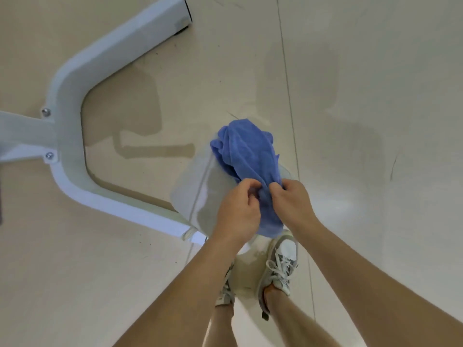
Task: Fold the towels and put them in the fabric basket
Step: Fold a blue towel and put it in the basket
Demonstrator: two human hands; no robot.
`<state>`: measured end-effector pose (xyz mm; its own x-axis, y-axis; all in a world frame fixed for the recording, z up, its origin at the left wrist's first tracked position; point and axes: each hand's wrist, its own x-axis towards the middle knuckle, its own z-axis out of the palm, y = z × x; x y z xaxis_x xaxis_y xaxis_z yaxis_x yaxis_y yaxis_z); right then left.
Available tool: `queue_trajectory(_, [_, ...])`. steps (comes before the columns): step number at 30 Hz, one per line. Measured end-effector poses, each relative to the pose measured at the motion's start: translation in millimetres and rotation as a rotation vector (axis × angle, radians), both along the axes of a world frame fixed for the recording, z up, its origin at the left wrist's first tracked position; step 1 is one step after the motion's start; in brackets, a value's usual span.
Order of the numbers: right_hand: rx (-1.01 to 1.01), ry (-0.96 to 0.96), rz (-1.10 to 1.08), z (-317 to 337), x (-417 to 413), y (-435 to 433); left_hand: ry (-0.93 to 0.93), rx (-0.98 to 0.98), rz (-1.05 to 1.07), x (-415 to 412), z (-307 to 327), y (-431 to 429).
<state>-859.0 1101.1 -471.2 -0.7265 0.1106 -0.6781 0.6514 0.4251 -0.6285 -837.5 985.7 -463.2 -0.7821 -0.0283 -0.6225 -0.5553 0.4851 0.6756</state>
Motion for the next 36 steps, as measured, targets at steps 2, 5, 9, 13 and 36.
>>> queue_trajectory(2, [-0.079, -0.047, 0.181, 53.6, -14.0, 7.4, 0.147, -0.064, 0.033, -6.8, 42.2, -3.1])
queue_trajectory(5, [-0.187, -0.146, 0.518, 149.2, -39.7, 15.0, 0.38, 0.006, -0.172, -31.8, 126.9, -14.6])
queue_trajectory(9, [-0.549, -0.195, 0.512, 271.1, -65.7, 17.9, 0.083, 0.438, -0.189, -54.7, 247.8, -44.7])
queue_trajectory(13, [-1.12, -0.259, 0.169, 355.3, -70.4, 17.9, 0.108, 0.59, -0.149, -35.2, 339.7, -56.4])
queue_trajectory(36, [-1.013, 0.029, 0.77, 612.8, 88.1, -231.6, 0.655, 1.041, 0.625, 192.0, 642.8, -236.7])
